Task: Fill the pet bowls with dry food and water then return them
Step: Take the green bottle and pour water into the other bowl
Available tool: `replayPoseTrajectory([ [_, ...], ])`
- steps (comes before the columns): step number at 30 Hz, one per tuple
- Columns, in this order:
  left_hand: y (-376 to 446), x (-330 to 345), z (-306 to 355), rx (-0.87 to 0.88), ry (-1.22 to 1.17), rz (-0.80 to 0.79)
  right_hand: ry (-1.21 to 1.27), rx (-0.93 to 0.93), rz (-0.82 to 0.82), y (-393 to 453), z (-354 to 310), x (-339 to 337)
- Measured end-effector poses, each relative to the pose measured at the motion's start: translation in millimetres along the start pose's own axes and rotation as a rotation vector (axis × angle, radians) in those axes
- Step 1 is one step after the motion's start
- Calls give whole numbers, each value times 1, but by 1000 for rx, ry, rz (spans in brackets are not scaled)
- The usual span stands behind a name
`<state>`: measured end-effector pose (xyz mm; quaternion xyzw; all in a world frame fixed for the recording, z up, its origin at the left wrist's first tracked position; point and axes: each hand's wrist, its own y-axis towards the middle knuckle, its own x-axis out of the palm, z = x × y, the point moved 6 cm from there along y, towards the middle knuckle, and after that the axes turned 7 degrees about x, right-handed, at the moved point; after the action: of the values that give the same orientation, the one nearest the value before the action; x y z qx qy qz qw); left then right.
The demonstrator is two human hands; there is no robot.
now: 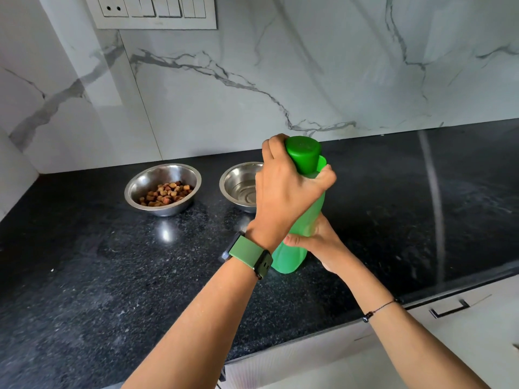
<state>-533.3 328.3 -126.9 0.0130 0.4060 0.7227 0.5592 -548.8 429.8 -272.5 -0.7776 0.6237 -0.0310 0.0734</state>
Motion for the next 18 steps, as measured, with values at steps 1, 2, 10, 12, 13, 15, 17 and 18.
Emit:
replayPoseTrajectory([
  [1, 0, 1, 2, -41, -4, -7, -7, 3, -3, 0, 0, 0],
  [2, 0, 2, 3, -85, -8, -17, -11, 2, -8, 0, 0, 0],
  [10, 5, 5, 2, -185, -74, -42, -17, 24, -15, 1, -1, -3],
  [12, -2, 9, -5, -141, -135, -112, -15, 27, -17, 0, -2, -4],
  [13, -9, 11, -11, -124, -152, -164, -17, 24, -16, 0, -2, -4],
  [15, -28, 13, -30, -163, -229, -266, -27, 14, -16, 0, -5, -4],
  [17, -50, 14, -51, -292, -343, -343, -53, 10, 3, 0, -9, -4],
  [18, -58, 14, -58, -321, -369, -379, -70, 15, 18, -1, -12, -3],
])
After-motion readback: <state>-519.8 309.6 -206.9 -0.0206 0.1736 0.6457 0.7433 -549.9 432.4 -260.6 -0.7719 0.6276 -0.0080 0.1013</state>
